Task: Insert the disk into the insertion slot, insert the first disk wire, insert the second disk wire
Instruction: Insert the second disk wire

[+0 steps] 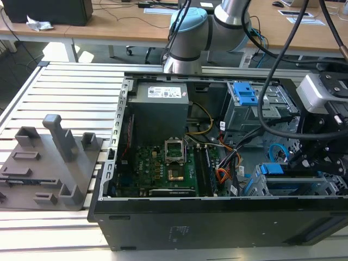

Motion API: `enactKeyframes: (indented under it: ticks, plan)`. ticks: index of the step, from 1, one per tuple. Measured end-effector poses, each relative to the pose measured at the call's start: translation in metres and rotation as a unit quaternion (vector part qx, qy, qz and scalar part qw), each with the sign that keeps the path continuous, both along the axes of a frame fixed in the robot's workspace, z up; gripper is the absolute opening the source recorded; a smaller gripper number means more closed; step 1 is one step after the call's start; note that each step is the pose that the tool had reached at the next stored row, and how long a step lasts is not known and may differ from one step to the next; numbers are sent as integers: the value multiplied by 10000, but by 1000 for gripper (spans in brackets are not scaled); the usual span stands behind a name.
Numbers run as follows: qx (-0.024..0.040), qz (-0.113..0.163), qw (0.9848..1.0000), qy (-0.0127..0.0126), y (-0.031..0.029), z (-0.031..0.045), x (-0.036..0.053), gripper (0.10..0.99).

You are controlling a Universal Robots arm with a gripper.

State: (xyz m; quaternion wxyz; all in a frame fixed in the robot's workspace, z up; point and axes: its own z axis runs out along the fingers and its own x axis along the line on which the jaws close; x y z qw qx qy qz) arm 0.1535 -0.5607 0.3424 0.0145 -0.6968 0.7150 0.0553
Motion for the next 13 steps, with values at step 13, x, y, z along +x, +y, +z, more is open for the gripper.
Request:
enactKeyframes:
  ticks: [13]
  plan:
    - [19,0,10000,8,5,22,41,161]
